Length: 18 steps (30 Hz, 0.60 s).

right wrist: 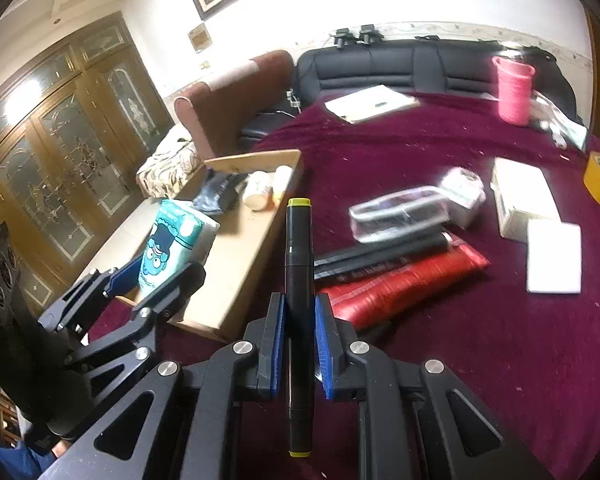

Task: Organize objects
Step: 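Carry the tissue packet and the marker with both grippers over the cardboard tray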

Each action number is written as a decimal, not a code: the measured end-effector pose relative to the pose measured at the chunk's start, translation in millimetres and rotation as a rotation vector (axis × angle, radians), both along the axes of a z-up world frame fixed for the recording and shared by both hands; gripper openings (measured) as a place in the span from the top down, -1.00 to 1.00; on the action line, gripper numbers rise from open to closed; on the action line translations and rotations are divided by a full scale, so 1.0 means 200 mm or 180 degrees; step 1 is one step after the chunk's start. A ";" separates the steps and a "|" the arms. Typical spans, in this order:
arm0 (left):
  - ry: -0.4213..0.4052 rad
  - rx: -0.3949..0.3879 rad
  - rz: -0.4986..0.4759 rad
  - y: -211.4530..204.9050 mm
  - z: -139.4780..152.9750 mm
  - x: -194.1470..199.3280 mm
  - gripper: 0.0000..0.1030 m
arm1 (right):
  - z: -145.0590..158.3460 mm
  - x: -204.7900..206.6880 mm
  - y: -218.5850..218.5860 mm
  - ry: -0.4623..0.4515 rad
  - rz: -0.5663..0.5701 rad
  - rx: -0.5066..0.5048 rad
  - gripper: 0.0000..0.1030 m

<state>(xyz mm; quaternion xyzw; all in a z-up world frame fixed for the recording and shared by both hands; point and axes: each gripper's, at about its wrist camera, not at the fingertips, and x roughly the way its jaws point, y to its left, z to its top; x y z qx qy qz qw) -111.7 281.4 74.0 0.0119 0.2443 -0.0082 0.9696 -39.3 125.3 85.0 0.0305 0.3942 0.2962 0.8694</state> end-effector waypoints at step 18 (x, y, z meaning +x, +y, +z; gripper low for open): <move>-0.0101 -0.0028 0.0499 0.31 0.03 0.04 0.12 | 0.22 0.11 0.39 -0.0153 0.0316 0.0172 0.67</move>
